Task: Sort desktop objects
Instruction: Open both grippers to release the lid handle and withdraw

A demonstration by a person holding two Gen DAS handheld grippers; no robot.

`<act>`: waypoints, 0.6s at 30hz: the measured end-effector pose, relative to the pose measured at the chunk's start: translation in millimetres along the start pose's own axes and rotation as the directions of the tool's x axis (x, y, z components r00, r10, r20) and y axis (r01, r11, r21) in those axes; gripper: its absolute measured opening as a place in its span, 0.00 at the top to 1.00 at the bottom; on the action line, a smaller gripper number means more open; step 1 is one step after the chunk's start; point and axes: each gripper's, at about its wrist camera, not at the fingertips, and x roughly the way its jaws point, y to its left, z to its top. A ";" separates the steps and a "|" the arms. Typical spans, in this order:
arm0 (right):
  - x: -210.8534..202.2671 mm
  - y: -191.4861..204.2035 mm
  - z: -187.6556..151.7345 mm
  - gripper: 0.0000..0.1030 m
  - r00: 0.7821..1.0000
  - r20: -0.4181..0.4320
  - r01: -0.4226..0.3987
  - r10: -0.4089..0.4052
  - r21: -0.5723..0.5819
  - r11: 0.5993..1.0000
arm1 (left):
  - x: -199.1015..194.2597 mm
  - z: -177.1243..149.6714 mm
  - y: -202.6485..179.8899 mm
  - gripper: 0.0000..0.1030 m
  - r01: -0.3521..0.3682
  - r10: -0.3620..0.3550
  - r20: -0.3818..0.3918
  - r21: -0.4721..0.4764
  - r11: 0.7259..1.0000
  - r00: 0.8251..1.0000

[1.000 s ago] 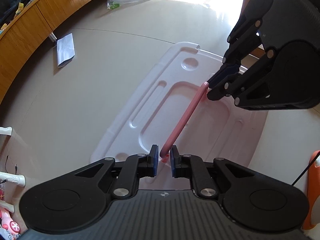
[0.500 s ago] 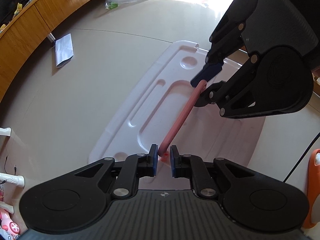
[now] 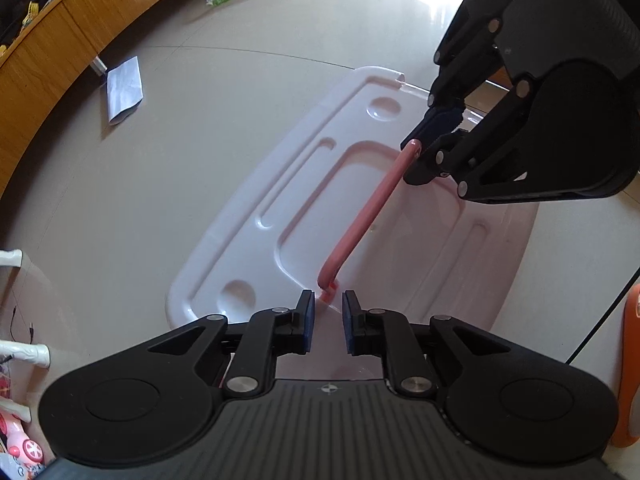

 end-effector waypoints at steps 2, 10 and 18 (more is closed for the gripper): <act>-2.5 -2.2 0.0 0.86 1.000 -0.002 -0.003 0.003 0.016 1.000 | -5.3 0.9 4.6 0.83 0.002 -0.002 0.009 -0.029 1.000 1.000; -36.9 -4.8 -11.5 0.68 0.998 0.041 -0.044 0.041 0.087 0.995 | -37.0 -9.3 3.0 0.63 0.007 -0.001 0.043 -0.144 0.990 0.999; -92.1 15.2 -35.4 0.59 0.995 0.096 -0.012 0.001 0.118 0.993 | -85.2 -33.6 -40.4 0.38 -0.012 0.029 0.101 -0.166 0.986 0.994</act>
